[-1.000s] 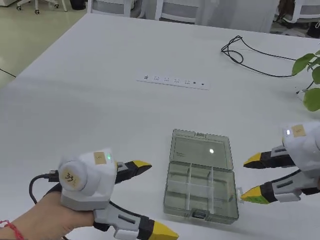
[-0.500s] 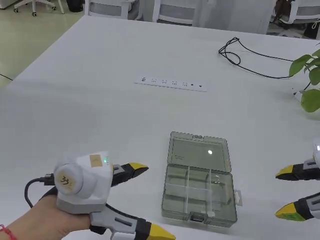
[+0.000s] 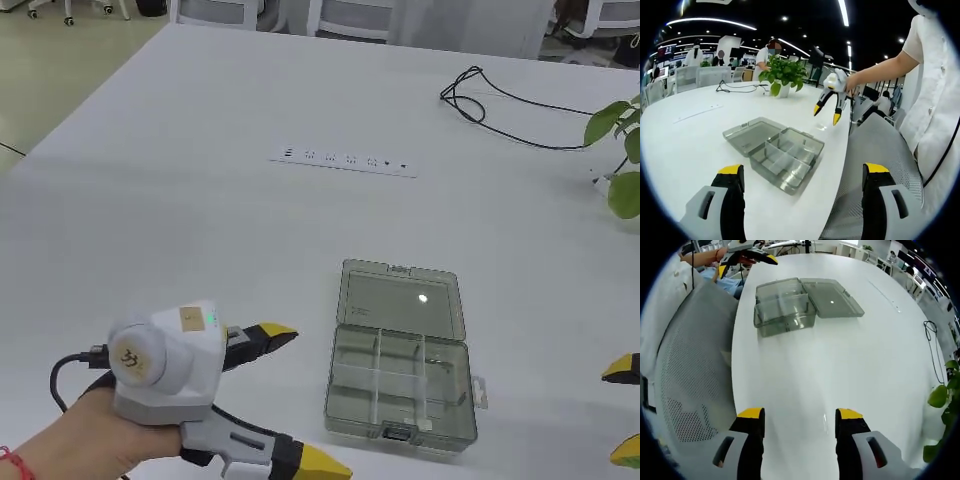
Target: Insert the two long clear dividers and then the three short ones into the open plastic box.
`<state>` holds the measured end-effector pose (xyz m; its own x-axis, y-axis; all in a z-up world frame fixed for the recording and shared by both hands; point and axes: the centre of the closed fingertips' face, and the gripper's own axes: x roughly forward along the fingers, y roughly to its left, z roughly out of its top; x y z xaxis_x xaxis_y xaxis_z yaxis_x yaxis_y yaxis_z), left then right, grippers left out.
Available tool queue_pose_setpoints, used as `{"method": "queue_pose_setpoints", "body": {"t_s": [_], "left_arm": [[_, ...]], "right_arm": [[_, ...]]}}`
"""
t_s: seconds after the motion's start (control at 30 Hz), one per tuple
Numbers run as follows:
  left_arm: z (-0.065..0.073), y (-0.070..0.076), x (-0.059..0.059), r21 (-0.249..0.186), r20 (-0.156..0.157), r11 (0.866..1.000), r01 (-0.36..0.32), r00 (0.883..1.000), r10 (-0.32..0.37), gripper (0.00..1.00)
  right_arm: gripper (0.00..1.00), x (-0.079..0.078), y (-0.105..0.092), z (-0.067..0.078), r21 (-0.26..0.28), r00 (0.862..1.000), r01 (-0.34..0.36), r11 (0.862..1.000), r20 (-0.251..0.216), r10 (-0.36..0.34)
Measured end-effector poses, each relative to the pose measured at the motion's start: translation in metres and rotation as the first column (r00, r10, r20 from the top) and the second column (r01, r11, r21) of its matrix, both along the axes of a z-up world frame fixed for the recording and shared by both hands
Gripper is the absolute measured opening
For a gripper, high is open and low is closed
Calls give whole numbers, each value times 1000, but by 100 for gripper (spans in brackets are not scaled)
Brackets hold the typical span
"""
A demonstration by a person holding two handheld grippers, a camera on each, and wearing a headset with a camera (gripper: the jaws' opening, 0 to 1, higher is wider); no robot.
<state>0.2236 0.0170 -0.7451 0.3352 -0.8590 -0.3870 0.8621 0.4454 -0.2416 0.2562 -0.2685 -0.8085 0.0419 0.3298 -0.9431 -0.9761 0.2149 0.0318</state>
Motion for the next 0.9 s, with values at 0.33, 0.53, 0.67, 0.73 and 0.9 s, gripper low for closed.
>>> {"method": "queue_pose_setpoints", "body": {"t_s": [0.33,0.53,0.67,0.73,0.9], "left_arm": [[-1,-1,-1,0,-9,1000,2,1000,-2,100],[-1,0,0,0,-13,1000,-5,1000,5,100],[-2,1,1,2,-16,1000,-10,1000,10,100],[-1,1,2,0,-16,1000,-12,1000,12,100],[-1,1,3,-2,-18,1000,-15,1000,15,100]], "right_arm": [[54,3,-21,-21,-90,998,-65,994,8,66],[50,6,-25,-30,-104,997,-77,992,4,78],[48,7,-30,-34,-123,996,-92,988,3,93],[47,8,-31,-35,-129,995,-97,987,1,98],[44,7,-32,-39,-143,993,-121,982,1,122]]}}
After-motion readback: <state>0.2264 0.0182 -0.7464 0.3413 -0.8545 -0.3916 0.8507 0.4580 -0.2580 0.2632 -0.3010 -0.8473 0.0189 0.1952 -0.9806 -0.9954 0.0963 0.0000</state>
